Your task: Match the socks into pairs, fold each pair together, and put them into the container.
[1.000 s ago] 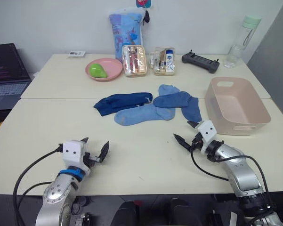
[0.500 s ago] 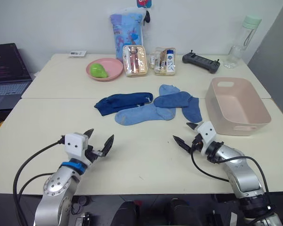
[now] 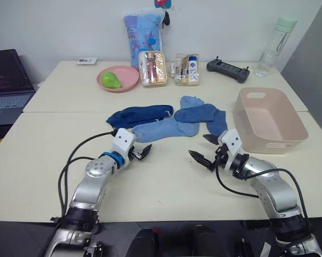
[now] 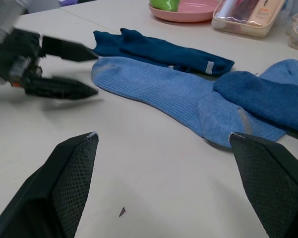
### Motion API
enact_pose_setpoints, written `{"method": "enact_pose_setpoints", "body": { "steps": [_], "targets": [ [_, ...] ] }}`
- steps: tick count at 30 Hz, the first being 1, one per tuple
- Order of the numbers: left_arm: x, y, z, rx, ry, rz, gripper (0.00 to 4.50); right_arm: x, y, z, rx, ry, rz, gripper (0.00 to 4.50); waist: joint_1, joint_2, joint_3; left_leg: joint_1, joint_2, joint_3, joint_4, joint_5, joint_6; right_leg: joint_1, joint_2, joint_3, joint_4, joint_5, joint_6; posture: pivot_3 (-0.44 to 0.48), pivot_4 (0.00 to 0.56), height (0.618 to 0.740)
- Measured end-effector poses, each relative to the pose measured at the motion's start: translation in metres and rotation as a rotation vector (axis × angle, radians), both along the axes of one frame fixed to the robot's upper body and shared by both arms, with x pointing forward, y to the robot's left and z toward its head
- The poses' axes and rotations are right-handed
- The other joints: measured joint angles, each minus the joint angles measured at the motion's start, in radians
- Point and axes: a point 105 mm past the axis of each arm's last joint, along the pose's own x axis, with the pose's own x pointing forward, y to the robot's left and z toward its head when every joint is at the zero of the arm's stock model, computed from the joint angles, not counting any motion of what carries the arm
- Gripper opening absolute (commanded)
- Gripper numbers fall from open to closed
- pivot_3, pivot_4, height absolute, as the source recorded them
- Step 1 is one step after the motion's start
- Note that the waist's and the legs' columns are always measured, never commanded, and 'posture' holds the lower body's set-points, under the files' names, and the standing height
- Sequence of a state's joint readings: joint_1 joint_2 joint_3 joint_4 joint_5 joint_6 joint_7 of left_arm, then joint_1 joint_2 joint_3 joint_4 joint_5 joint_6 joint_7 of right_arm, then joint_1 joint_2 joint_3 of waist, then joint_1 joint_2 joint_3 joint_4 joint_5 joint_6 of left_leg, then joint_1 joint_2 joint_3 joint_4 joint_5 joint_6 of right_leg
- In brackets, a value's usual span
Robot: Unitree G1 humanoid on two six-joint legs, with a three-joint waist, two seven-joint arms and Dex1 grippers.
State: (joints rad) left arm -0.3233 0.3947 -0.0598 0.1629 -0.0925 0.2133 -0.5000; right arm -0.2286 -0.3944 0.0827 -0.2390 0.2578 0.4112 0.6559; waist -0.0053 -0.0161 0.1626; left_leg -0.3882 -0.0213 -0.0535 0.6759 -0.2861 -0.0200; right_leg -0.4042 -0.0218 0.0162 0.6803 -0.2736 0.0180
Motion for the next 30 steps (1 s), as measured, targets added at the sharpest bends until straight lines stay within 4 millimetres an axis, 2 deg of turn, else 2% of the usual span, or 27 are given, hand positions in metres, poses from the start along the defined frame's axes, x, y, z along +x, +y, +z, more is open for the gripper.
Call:
{"method": "enact_pose_setpoints", "body": {
  "steps": [2,6,13,16,19,23,26,29,30],
  "targets": [
    [0.003,-0.005,-0.001,-0.011,0.01,-0.02,3.62,0.001,0.001,0.0,-0.001,-0.003,-0.005,4.5,0.0,0.0,0.0,0.0,0.0,0.0,0.0,0.0,0.0,0.0,0.0,0.0,0.0,0.0,0.0,0.0,0.15,0.74],
    [0.003,-0.011,-0.002,-0.018,0.025,-0.056,2.33,0.0,0.003,-0.002,-0.004,0.003,-0.004,4.5,0.0,0.0,0.0,0.0,0.0,0.0,0.0,0.0,0.0,0.0,0.0,0.0,0.0,0.0,0.0,0.0,0.15,0.74],
    [0.002,-0.01,-0.001,-0.012,0.033,-0.079,0.1,0.0,0.003,-0.002,-0.003,0.006,-0.012,4.5,0.0,0.0,0.0,0.0,0.0,0.0,0.0,0.0,0.0,0.0,0.0,0.0,0.0,0.0,0.0,0.0,0.15,0.74],
    [-0.002,-0.008,-0.001,-0.004,0.036,-0.1,0.02,-0.002,0.006,-0.002,-0.014,0.003,0.008,4.5,0.0,0.0,0.0,0.0,0.0,0.0,0.0,0.0,0.0,0.0,0.0,0.001,0.0,0.0,0.0,0.0,0.15,0.74],
    [-0.018,-0.004,-0.002,0.028,0.042,-0.138,0.02,-0.005,0.011,-0.001,-0.023,0.0,0.034,4.5,-0.004,0.0,0.0,0.0,0.001,0.0,0.0,0.0,0.0,-0.001,0.0,0.001,0.0,0.0,0.0,0.0,0.15,0.74],
    [-0.056,0.008,-0.005,0.09,0.087,-0.212,0.02,-0.004,0.011,0.0,-0.034,-0.004,0.046,4.5,-0.013,0.0,0.0,0.0,0.001,0.0,-0.001,0.0,0.0,-0.001,0.0,0.001,0.0,0.0,0.0,0.0,0.15,0.74],
    [-0.078,0.008,-0.007,0.086,0.126,-0.264,0.02,-0.003,0.013,0.002,-0.035,-0.01,0.056,4.5,-0.013,0.0,0.0,0.0,0.001,0.0,-0.001,0.0,0.0,0.0,-0.001,0.0,0.0,0.0,0.0,0.0,0.15,0.74],
    [-0.122,0.008,-0.011,0.108,0.198,-0.373,0.02,-0.003,0.013,-0.001,-0.036,0.0,0.07,4.5,-0.021,0.0,0.0,0.0,0.001,0.001,-0.002,0.0,0.0,-0.001,-0.001,0.001,-0.002,-0.001,-0.001,0.0,0.15,0.74],
    [-0.132,0.008,-0.012,0.103,0.216,-0.393,0.02,-0.003,0.012,-0.004,-0.037,0.012,0.068,4.5,-0.021,0.0,0.001,0.0,0.001,0.001,-0.002,0.0,0.0,-0.001,-0.001,0.001,-0.001,-0.001,-0.001,0.0,0.15,0.74]
  ]
}}
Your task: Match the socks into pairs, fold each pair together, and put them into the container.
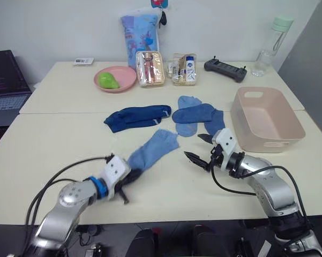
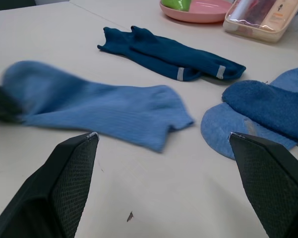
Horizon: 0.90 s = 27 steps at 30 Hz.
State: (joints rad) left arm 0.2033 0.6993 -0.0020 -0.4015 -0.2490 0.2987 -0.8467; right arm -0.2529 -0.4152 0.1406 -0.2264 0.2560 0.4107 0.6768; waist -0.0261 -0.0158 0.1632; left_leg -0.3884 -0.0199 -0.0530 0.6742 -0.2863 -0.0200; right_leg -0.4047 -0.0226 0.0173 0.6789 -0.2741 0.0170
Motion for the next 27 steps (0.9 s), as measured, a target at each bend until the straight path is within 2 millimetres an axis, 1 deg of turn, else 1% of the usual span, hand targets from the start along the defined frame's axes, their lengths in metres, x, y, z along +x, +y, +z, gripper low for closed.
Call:
{"method": "enact_pose_setpoints", "body": {
  "steps": [2,4,7,11,14,16,18,22,25,26,27],
  "targets": [
    [-0.006,-0.001,0.002,-0.012,0.008,-0.009,0.02,0.001,0.002,-0.006,-0.007,0.024,0.01,4.5,0.004,0.0,0.0,0.0,0.0,-0.001,0.0,0.0,0.0,0.0,0.0,-0.001,0.001,0.0,0.0,0.0,0.15,0.74],
    [-0.006,0.002,0.003,-0.009,0.002,0.0,0.02,0.001,0.006,-0.011,-0.021,0.038,0.032,4.5,0.005,0.0,0.0,0.001,0.0,-0.001,0.0,0.0,0.0,0.001,0.0,-0.001,0.001,0.0,0.0,0.0,0.15,0.74],
    [-0.004,0.005,0.005,-0.004,-0.012,0.023,0.02,0.011,0.013,-0.019,-0.057,0.064,0.04,4.5,0.0,0.0,0.0,0.002,0.0,0.0,0.0,0.0,0.0,0.001,0.0,-0.001,0.001,0.0,0.0,0.0,0.15,0.74],
    [-0.001,0.005,0.006,-0.014,-0.032,0.049,0.02,0.023,0.036,-0.026,-0.046,0.13,0.063,4.5,-0.003,0.0,0.0,0.003,0.0,0.0,-0.003,0.0,0.0,0.0,0.001,-0.001,0.001,0.0,0.0,0.0,0.15,0.74],
    [0.001,0.004,0.006,-0.007,-0.046,0.057,0.02,0.025,0.05,-0.035,-0.037,0.196,0.086,4.5,-0.003,0.0,0.0,0.003,0.0,0.0,-0.003,0.0,0.0,0.0,0.0,-0.001,0.001,0.0,0.0,0.0,0.15,0.74],
    [0.001,0.005,0.006,-0.003,-0.051,0.059,0.0,0.026,0.053,-0.038,-0.045,0.213,0.09,4.12,-0.002,0.0,0.0,0.002,0.0,0.0,-0.003,0.0,0.0,0.0,0.0,-0.001,0.001,0.0,0.0,0.0,0.15,0.74],
    [0.002,0.005,0.006,-0.002,-0.055,0.059,0.0,0.03,0.057,-0.036,-0.07,0.206,0.101,3.58,-0.003,0.0,0.0,0.003,0.0,0.0,-0.003,0.0,0.0,0.0,0.0,-0.001,0.001,0.0,0.0,0.0,0.15,0.74],
    [0.002,0.006,0.005,0.003,-0.059,0.06,0.0,0.028,0.063,-0.037,-0.098,0.192,0.131,2.16,-0.003,0.0,0.0,0.003,0.0,0.0,-0.005,0.0,0.0,0.0,0.0,-0.001,0.001,0.0,0.0,0.0,0.15,0.74],
    [0.002,0.006,0.005,0.008,-0.061,0.062,0.0,0.028,0.061,-0.038,-0.109,0.185,0.132,1.08,-0.003,0.0,0.0,0.003,0.0,0.0,-0.005,0.0,0.0,0.0,0.0,-0.001,0.001,0.0,0.0,0.0,0.15,0.74],
    [0.003,0.006,0.005,0.009,-0.063,0.062,0.0,0.027,0.06,-0.039,-0.109,0.189,0.131,0.8,-0.003,0.0,0.0,0.003,0.0,0.0,-0.005,0.0,0.0,0.0,0.0,-0.001,0.001,0.0,0.0,0.0,0.15,0.74],
    [0.003,0.007,0.005,0.011,-0.066,0.061,0.0,0.027,0.059,-0.04,-0.107,0.189,0.129,0.4,-0.003,0.0,0.0,0.003,0.0,0.0,-0.005,0.0,0.0,0.0,0.0,-0.001,0.001,0.0,0.0,0.0,0.15,0.74]
  ]
}}
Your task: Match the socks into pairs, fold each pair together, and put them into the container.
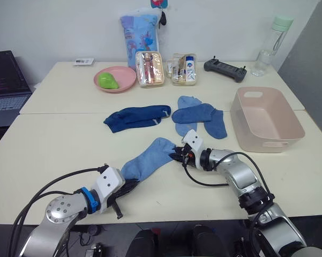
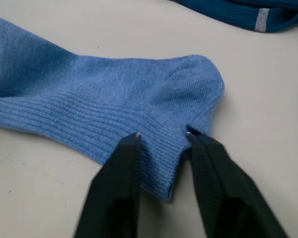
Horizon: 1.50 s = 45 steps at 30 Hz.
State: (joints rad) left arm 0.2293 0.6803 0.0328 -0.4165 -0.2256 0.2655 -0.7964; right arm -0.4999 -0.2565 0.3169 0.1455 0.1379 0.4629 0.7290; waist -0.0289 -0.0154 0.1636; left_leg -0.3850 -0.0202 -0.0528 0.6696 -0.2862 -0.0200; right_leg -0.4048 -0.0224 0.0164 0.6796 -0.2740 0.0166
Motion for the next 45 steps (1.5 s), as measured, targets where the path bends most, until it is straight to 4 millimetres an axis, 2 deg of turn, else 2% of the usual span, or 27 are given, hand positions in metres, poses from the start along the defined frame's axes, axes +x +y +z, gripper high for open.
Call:
{"method": "enact_pose_setpoints", "body": {
  "steps": [1,5,10,14,17,22,26,27,30,34,36,39,42,45],
  "targets": [
    [0.001,0.0,0.0,0.002,-0.006,-0.001,0.0,0.0,-0.001,0.0,0.0,-0.004,-0.002,0.05,0.0,0.0,0.0,0.0,0.0,0.0,0.0,0.0,0.0,0.0,0.0,0.0,0.0,0.0,0.0,0.0,0.15,0.74],
    [0.005,-0.001,0.0,-0.003,-0.012,-0.003,0.0,-0.002,-0.008,0.0,-0.004,-0.02,-0.015,0.05,0.0,0.0,0.0,0.0,0.0,0.0,0.0,0.0,0.0,0.0,0.0,0.0,0.0,0.0,0.0,0.0,0.15,0.74],
    [0.012,-0.013,0.005,-0.02,-0.04,-0.04,0.0,-0.014,-0.034,0.0,-0.022,-0.017,-0.07,0.05,0.004,0.0,0.0,0.0,0.0,0.0,0.0,0.0,0.0,0.0,0.0,0.0,0.0,0.0,0.0,0.0,0.15,0.74],
    [0.021,-0.032,0.01,-0.051,-0.065,-0.096,0.0,-0.033,-0.054,0.005,-0.041,-0.012,-0.124,0.05,0.006,0.0,0.0,0.0,0.0,0.0,0.0,0.0,0.0,0.0,0.0,0.0,0.0,0.0,0.0,0.0,0.15,0.74],
    [0.028,-0.041,0.007,-0.041,-0.068,-0.122,0.0,-0.044,-0.062,0.008,-0.061,-0.011,-0.16,0.05,0.002,0.0,0.0,0.0,0.0,0.0,0.0,0.0,0.0,0.0,0.0,0.0,0.0,0.0,0.0,0.0,0.15,0.74],
    [0.035,-0.042,-0.001,0.0,-0.054,-0.129,0.0,-0.058,-0.076,0.014,-0.082,0.009,-0.249,0.05,0.001,0.0,0.0,0.001,0.0,-0.001,-0.002,0.0,0.0,0.0,0.001,0.0,0.0,0.0,0.0,0.0,0.15,0.74],
    [0.038,-0.042,0.0,0.006,-0.065,-0.138,0.0,-0.067,-0.087,0.013,-0.1,0.045,-0.299,0.05,0.002,-0.001,0.0,0.001,0.0,0.0,-0.002,0.0,0.0,0.001,0.0,0.001,-0.001,0.0,0.001,0.0,0.15,0.74],
    [0.038,-0.042,-0.001,0.006,-0.063,-0.141,0.0,-0.068,-0.089,0.012,-0.106,0.052,-0.306,0.28,0.001,-0.001,0.0,0.001,0.0,0.0,-0.002,0.0,0.0,0.001,0.0,0.001,-0.001,0.0,0.001,0.0,0.15,0.74],
    [0.037,-0.042,-0.002,0.005,-0.063,-0.151,0.64,-0.073,-0.088,0.012,-0.087,0.084,-0.284,1.12,0.001,-0.001,0.0,0.001,0.0,0.0,-0.002,0.0,0.0,0.001,0.0,0.0,0.0,0.0,0.001,0.0,0.15,0.74],
    [0.034,-0.039,-0.003,-0.015,-0.045,-0.158,1.94,-0.077,-0.089,0.015,-0.1,0.082,-0.224,2.58,0.001,-0.001,0.0,0.001,0.0,0.001,-0.002,0.0,0.0,0.001,0.0,0.001,-0.001,0.0,0.001,0.0,0.15,0.74],
    [0.033,-0.032,-0.002,-0.036,-0.032,-0.135,2.57,-0.077,-0.093,0.021,-0.131,0.045,-0.176,3.27,0.001,-0.001,0.0,0.001,0.0,0.0,-0.002,0.0,0.0,0.001,0.0,0.0,-0.001,0.0,0.001,0.0,0.15,0.74],
    [0.029,-0.018,0.004,-0.028,-0.038,-0.146,3.55,-0.078,-0.094,0.035,-0.184,-0.057,0.003,3.28,0.001,-0.001,0.0,0.002,0.0,0.0,-0.002,0.0,0.0,0.001,0.001,0.0,-0.001,-0.001,0.001,0.0,0.15,0.74],
    [0.025,-0.018,0.013,0.006,-0.103,-0.219,4.46,-0.078,-0.092,0.035,-0.302,-0.206,0.186,3.28,0.001,-0.001,0.0,0.002,0.0,0.001,-0.002,0.0,0.0,0.002,0.0,0.0,-0.001,-0.001,0.001,0.0,0.15,0.74],
    [0.027,-0.021,0.012,0.116,-0.188,-0.327,4.46,-0.073,-0.087,0.029,-0.379,-0.323,0.342,3.28,0.001,-0.001,0.0,0.002,-0.001,0.002,-0.002,0.0,0.0,0.002,0.001,0.001,-0.001,-0.001,0.001,0.0,0.15,0.74]
  ]
}}
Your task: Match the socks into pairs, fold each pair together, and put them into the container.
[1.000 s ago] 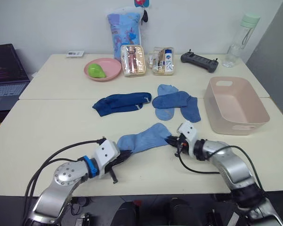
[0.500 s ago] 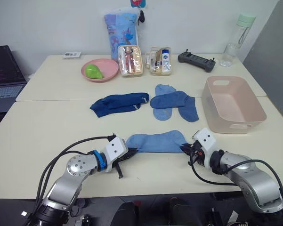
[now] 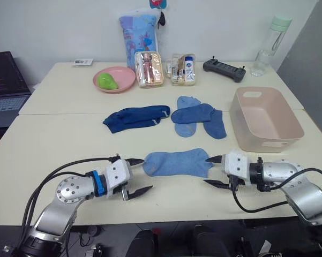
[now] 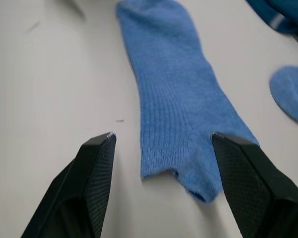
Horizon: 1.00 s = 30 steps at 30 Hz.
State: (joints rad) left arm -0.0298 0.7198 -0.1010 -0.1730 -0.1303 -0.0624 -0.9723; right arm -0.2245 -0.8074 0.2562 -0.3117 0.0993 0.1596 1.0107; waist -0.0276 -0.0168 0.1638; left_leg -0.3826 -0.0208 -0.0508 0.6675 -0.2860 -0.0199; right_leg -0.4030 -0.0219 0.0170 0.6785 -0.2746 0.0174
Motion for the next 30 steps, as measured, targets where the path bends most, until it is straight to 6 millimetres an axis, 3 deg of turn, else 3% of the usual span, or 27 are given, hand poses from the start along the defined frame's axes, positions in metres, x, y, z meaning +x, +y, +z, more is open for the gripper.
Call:
{"method": "enact_pose_setpoints", "body": {
  "steps": [4,9,13,18,24,29,30],
  "targets": [
    [0.008,-0.011,-0.006,0.068,-0.08,-0.082,4.46,0.001,0.007,-0.002,-0.041,-0.046,0.16,3.28,0.001,0.0,0.0,0.0,0.0,0.0,0.0,0.0,0.0,0.0,0.0,0.0,0.0,0.0,0.0,0.0,0.15,0.74],
    [0.012,-0.019,-0.009,0.089,-0.116,-0.127,4.46,-0.003,0.004,-0.022,-0.064,0.036,0.204,3.28,0.004,0.0,0.0,0.0,0.0,0.0,0.001,0.0,0.0,0.001,-0.001,0.0,0.0,0.0,0.0,0.0,0.15,0.74],
    [0.013,-0.023,-0.013,0.088,-0.093,-0.128,3.62,0.004,0.004,-0.029,-0.1,0.04,0.208,3.28,0.004,0.0,0.0,0.004,0.0,-0.001,0.002,0.0,0.0,0.006,-0.001,0.0,0.0,0.0,0.0,0.0,0.15,0.74],
    [0.012,-0.027,-0.021,0.089,-0.04,-0.139,1.97,0.014,0.002,-0.029,-0.121,0.033,0.19,3.28,0.009,0.0,0.0,0.017,-0.001,-0.002,-0.002,0.0,0.0,0.02,-0.001,-0.001,-0.005,0.0,0.0,0.0,0.15,0.74],
    [0.015,-0.028,-0.024,0.099,0.006,-0.139,0.06,0.016,-0.001,-0.03,-0.112,0.076,0.155,3.28,0.01,0.0,0.0,0.018,0.0,-0.002,-0.002,0.0,0.0,0.02,-0.001,0.0,-0.005,0.0,0.0,0.0,0.15,0.74],
    [0.018,-0.028,-0.024,0.091,0.02,-0.128,0.02,0.018,-0.008,-0.028,-0.131,0.077,0.134,3.28,0.01,0.0,0.0,0.018,0.0,-0.002,-0.002,0.0,0.0,0.02,-0.001,0.0,-0.005,0.0,0.0,0.0,0.15,0.74],
    [0.018,-0.028,-0.024,0.09,0.021,-0.128,0.01,0.018,-0.009,-0.027,-0.133,0.075,0.13,3.1,0.01,0.0,0.0,0.017,0.0,-0.002,-0.002,0.0,0.0,0.02,-0.001,0.0,-0.005,0.0,0.0,0.0,0.15,0.74]
  ]
}}
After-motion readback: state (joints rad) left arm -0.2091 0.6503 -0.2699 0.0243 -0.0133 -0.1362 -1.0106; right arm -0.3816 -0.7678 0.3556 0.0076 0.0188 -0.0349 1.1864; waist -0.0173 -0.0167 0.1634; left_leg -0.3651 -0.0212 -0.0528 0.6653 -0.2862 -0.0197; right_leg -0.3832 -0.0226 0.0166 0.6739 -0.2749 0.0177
